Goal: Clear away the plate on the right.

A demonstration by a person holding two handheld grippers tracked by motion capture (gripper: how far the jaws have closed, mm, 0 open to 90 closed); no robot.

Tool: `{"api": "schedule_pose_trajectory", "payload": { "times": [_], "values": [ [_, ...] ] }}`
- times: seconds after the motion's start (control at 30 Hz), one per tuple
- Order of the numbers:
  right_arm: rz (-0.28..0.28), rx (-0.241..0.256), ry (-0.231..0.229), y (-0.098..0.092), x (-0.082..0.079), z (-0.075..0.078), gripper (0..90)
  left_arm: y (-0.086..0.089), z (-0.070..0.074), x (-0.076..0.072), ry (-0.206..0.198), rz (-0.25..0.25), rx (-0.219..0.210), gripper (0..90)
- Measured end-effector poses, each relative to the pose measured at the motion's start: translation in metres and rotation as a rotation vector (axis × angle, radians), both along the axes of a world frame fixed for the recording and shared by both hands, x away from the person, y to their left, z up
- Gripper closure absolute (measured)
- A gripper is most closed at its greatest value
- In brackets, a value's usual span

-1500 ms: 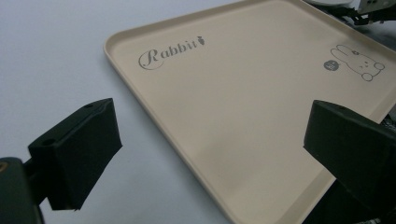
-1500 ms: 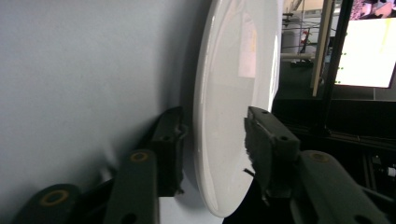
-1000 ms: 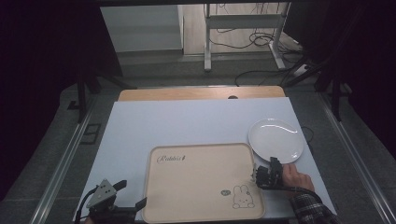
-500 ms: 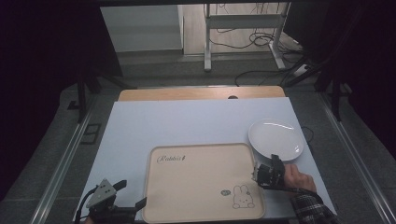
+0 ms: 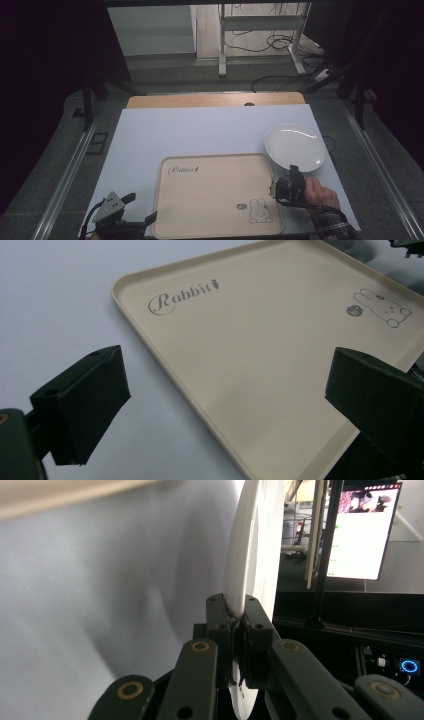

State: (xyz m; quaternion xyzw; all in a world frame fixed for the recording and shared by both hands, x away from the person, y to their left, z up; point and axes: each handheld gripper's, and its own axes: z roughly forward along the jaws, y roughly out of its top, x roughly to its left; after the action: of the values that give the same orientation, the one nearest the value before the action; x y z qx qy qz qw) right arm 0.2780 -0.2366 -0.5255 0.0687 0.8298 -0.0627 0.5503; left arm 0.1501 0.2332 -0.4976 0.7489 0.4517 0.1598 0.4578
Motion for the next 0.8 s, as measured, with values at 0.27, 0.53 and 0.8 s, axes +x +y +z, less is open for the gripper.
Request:
{"api": "schedule_pose_trajectory", "payload": {
  "times": [0.27,0.53,0.8],
  "values": [
    [0.033,0.007,-0.012,0.008,-0.013,0.006,85.5,0.0,0.0,0.0,0.0,0.001,0.0,3.7],
    [0.08,0.015,-0.018,0.019,-0.027,0.01,85.4,0.0,0.0,0.0,0.0,0.001,0.001,3.7],
    [0.17,0.056,0.03,0.034,-0.038,0.012,85.4,0.0,0.0,0.0,0.0,0.002,0.001,3.7]
  ]
}}
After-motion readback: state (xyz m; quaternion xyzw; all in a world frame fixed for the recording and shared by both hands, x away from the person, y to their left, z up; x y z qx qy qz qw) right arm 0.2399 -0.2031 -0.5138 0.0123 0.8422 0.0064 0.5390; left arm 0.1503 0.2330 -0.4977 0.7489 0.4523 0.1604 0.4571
